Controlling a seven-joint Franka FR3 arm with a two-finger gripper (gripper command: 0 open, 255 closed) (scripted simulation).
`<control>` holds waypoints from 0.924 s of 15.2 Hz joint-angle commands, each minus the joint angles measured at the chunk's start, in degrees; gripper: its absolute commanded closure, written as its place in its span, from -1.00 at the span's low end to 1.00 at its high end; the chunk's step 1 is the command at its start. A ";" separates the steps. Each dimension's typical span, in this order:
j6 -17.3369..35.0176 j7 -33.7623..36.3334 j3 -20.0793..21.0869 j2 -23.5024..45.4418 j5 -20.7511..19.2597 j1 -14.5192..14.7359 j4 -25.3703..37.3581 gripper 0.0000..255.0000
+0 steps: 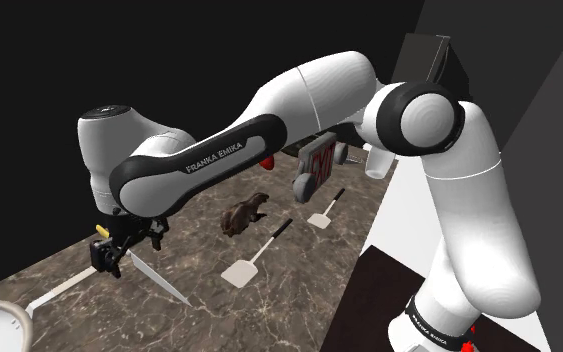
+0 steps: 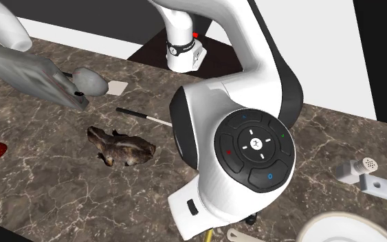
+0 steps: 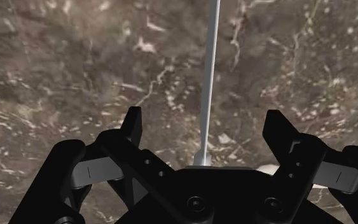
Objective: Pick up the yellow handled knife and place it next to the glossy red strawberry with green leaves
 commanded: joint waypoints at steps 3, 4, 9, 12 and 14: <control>0.87 0.24 -0.16 0.51 -0.27 0.14 -0.37 -1.00; 0.87 0.24 -0.16 0.51 -0.27 0.14 -0.37 -1.00; 0.86 0.24 -0.16 0.50 -0.27 0.14 -0.37 -1.00; 0.86 0.24 -0.16 0.50 -0.27 0.14 -0.37 1.00; 0.86 0.24 -0.16 0.50 -0.27 0.14 -0.37 1.00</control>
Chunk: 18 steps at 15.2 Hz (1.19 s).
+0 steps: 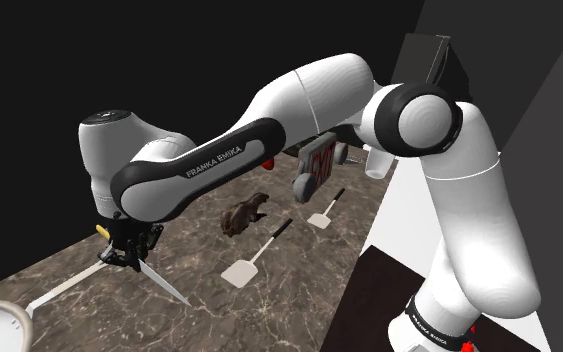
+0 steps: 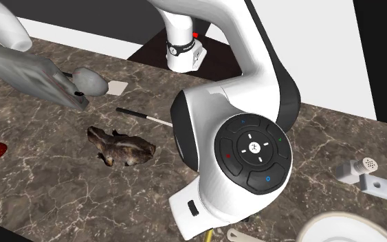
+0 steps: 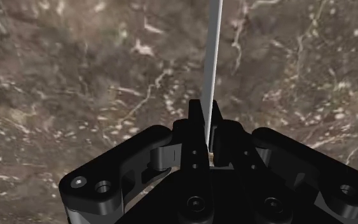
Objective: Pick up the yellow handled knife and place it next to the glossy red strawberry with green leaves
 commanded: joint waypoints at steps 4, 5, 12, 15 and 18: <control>0.00 0.00 0.00 0.00 0.00 0.00 -0.01 1.00; 0.01 0.00 0.00 0.01 0.00 0.00 0.00 1.00; -4.14 -0.74 0.71 -2.15 1.13 -0.25 2.16 1.00; -6.01 -1.04 0.97 -2.93 1.55 -0.29 3.32 1.00; -7.93 -1.32 1.19 -3.61 1.94 -0.30 4.63 1.00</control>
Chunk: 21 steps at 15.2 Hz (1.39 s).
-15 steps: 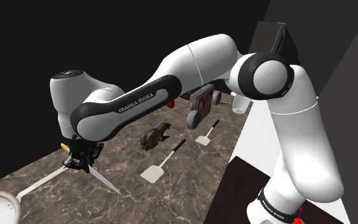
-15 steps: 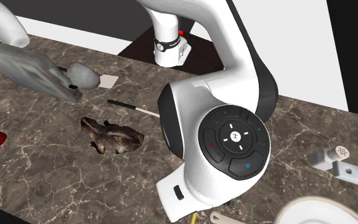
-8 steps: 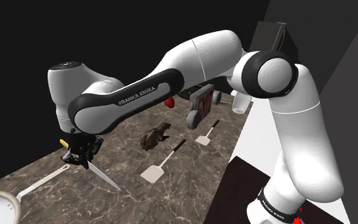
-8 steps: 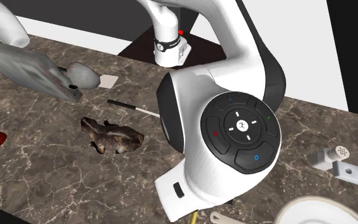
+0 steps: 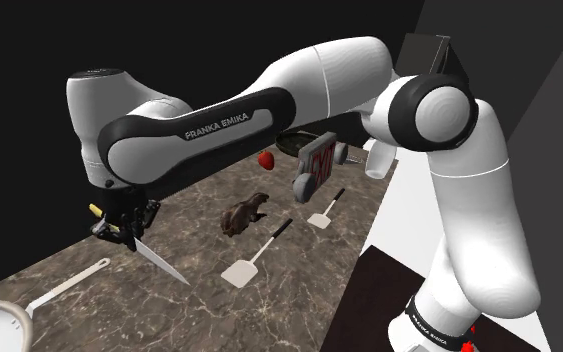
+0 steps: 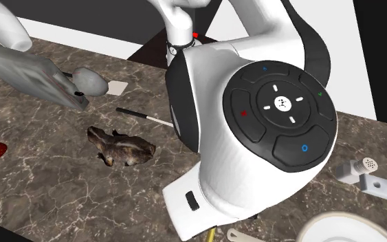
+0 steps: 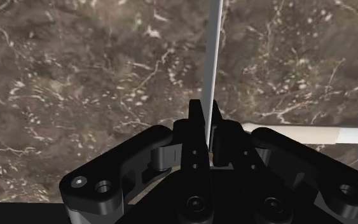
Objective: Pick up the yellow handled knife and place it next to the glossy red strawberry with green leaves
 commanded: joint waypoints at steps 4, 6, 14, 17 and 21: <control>-3.25 -0.35 0.36 -1.04 0.58 0.11 2.30 1.00; -4.62 -0.51 0.47 -1.34 0.77 0.18 3.41 1.00; -10.40 -1.08 0.78 -1.97 1.27 0.71 8.70 1.00; -9.03 -3.34 0.71 -4.73 2.43 -2.08 4.82 1.00; -6.56 -8.22 0.19 -9.43 4.61 -7.19 -1.79 1.00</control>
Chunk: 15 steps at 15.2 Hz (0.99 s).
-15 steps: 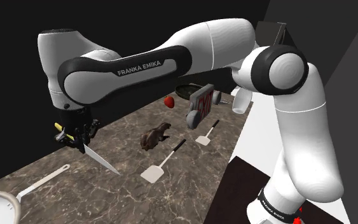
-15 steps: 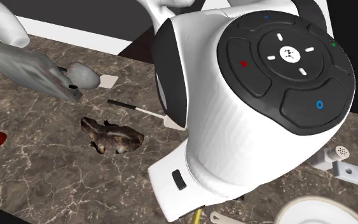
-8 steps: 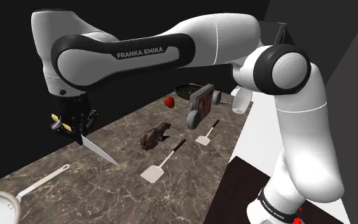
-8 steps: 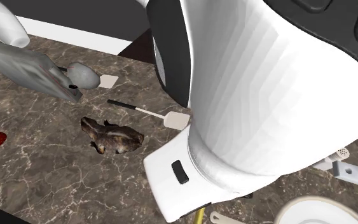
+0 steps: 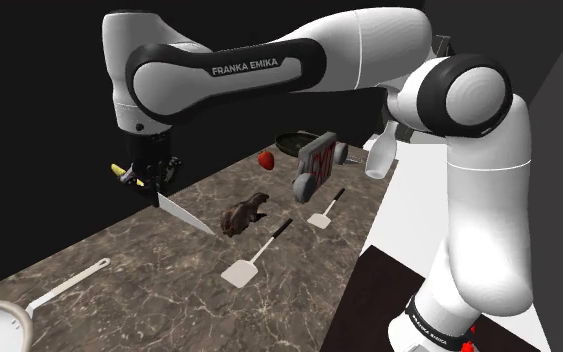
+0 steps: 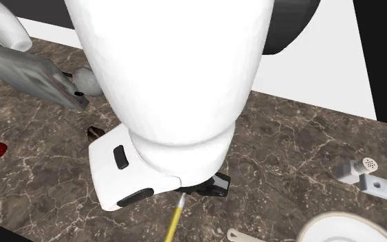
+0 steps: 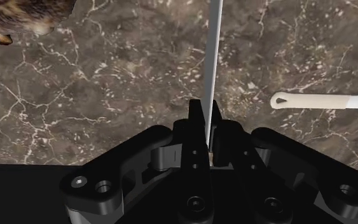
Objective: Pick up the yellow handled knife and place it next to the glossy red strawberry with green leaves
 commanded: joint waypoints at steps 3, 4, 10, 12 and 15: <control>1.88 -5.33 -0.89 -3.89 2.01 -4.74 -5.21 1.00; 2.26 -6.66 -1.18 -4.74 2.47 -5.82 -6.31 1.00; 3.90 -14.77 -3.32 -8.63 4.77 -11.74 -11.18 1.00; 4.23 -17.47 -4.16 -9.48 5.35 -13.53 -12.19 1.00; 4.54 -21.49 -5.50 -10.32 6.05 -16.09 -13.15 1.00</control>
